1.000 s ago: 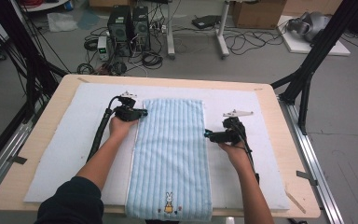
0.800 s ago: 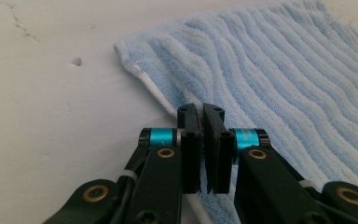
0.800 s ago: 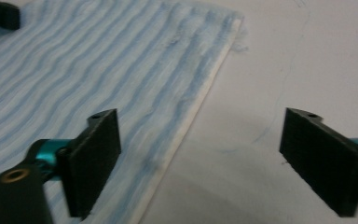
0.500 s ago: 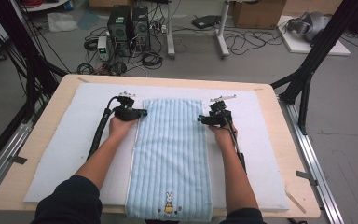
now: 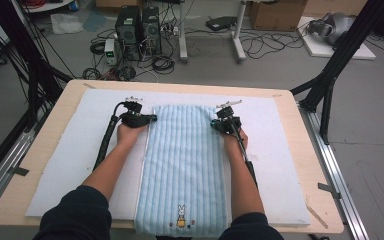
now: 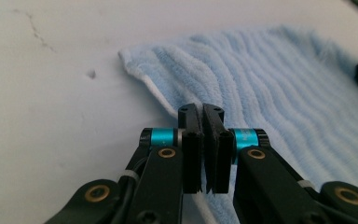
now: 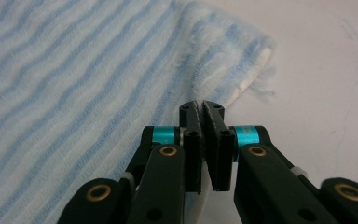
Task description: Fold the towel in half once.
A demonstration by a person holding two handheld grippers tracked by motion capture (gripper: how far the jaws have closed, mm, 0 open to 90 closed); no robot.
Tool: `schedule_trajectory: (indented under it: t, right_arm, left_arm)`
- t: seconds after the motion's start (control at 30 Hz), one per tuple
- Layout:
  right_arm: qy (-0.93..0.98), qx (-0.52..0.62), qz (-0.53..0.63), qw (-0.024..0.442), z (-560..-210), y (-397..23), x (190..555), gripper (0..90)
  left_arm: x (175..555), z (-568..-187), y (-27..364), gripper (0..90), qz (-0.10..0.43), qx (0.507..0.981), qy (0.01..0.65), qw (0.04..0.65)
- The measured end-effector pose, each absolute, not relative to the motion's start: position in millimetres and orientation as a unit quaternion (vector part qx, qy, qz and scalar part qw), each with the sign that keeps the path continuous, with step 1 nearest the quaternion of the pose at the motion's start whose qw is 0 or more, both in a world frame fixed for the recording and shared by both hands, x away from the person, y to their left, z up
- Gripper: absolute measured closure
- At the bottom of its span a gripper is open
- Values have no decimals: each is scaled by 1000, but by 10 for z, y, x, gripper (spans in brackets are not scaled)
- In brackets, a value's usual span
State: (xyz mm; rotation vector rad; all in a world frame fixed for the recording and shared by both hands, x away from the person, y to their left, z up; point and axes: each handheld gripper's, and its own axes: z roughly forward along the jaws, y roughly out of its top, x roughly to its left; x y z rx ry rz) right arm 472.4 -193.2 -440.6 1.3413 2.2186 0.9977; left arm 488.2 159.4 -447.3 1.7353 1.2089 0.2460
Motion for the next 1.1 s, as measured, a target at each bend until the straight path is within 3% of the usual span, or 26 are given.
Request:
schedule_trajectory:
  t: [0.53,1.1]
  right_arm:
    - [766,455,426,160,-4215,-1942,4532,861]
    - [771,435,445,136,-4143,-2147,3824,856]
  left_arm:
    - [4660,-4225,1669,855,82,708,459,530]
    - [3893,-4214,1761,848,61,735,398,546]
